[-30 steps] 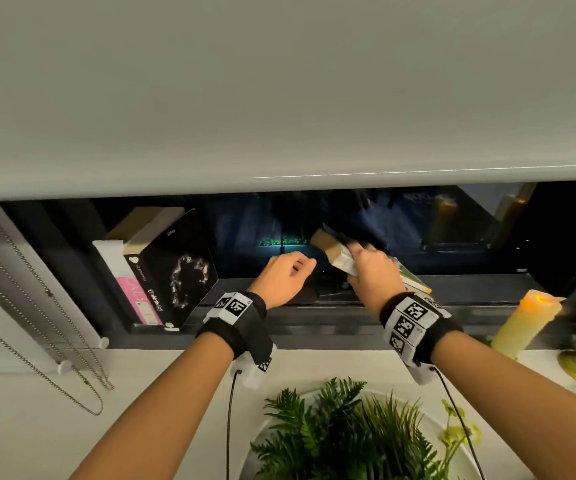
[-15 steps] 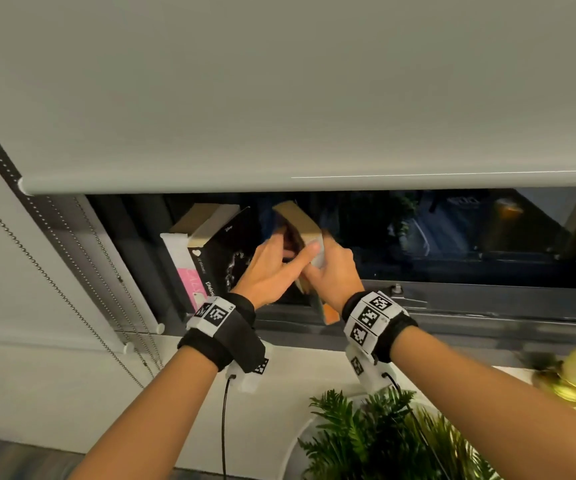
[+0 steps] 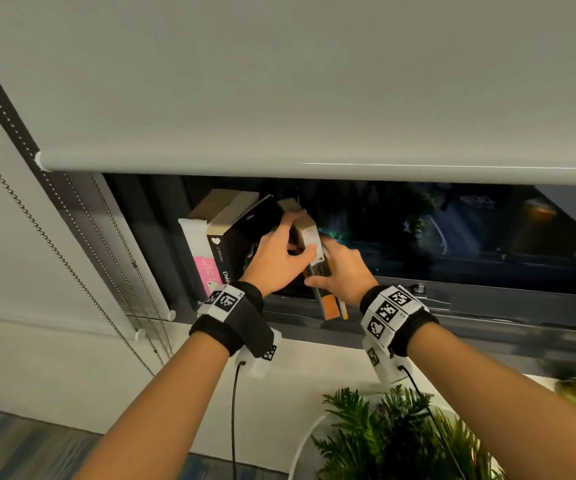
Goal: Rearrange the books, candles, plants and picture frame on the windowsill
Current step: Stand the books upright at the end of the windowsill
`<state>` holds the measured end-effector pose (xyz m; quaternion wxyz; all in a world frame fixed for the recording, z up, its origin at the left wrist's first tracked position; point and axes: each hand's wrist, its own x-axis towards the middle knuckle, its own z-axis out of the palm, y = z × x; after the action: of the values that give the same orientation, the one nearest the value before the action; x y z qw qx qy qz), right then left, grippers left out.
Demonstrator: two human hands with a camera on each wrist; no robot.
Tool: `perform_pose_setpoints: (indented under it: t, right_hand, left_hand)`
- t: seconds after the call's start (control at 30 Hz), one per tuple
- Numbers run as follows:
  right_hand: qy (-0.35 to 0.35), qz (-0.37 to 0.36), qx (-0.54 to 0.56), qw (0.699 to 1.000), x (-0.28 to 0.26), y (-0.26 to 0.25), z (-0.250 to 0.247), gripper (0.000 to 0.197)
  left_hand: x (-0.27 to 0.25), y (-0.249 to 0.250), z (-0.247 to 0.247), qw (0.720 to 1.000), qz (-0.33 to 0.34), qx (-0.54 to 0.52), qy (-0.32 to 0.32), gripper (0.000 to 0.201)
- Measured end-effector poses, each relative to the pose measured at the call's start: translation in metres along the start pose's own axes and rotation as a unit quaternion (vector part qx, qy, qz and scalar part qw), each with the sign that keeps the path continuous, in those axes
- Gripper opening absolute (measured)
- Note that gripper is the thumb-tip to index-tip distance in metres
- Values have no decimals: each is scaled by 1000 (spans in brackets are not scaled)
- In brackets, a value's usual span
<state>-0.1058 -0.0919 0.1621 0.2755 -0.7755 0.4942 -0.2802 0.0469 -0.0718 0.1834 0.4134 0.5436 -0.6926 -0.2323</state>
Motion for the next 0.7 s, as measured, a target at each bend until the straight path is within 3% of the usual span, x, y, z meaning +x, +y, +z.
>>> perform_pose_setpoints:
  t: [0.17, 0.33, 0.47, 0.63, 0.7]
  right_hand:
    - [-70, 43, -37, 996, 1, 14, -8, 84]
    - [-71, 47, -77, 993, 1, 13, -3, 91]
    - [-23, 103, -80, 991, 1, 20, -11, 76]
    - [-15, 126, -77, 989, -2, 22, -16, 49]
    - [-7, 133, -81, 988, -2, 22, -14, 44]
  left_hand:
    - [0, -1, 3, 999, 2, 14, 47, 50]
    - [-2, -7, 3, 991, -59, 12, 116, 41]
    - [-9, -9, -12, 982, -63, 64, 167, 35]
    - [-16, -18, -40, 967, -49, 182, 170, 30]
    - [-18, -14, -44, 948, -35, 262, 175, 34]
